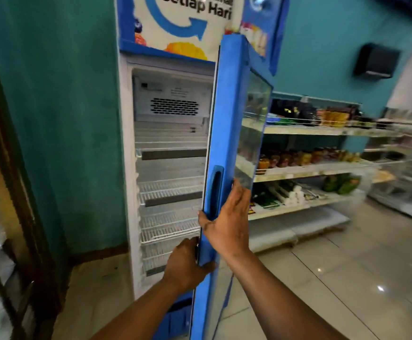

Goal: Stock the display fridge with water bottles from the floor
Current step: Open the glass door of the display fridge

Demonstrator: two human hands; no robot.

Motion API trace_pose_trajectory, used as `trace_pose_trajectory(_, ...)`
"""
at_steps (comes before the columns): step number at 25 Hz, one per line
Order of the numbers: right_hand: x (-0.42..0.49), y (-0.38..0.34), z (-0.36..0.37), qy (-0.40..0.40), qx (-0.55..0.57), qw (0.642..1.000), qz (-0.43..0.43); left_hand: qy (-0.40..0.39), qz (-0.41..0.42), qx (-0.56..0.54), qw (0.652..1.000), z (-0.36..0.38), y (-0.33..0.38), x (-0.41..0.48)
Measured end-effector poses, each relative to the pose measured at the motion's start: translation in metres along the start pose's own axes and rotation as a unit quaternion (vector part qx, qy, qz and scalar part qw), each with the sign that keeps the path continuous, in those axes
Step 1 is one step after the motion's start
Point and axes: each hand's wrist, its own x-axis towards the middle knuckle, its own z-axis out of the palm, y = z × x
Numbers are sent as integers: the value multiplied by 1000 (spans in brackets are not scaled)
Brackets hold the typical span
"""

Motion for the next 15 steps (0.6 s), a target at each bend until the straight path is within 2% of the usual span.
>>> trace_pose_trajectory(11, -20, 137, -154, -38, 94, 993, 56, -93, 79, 36, 992, 112, 134, -15)
trace_pose_trajectory(15, -20, 195, -195, -25, 111, 990, 79, -93, 84, 13, 992, 174, 186, -11)
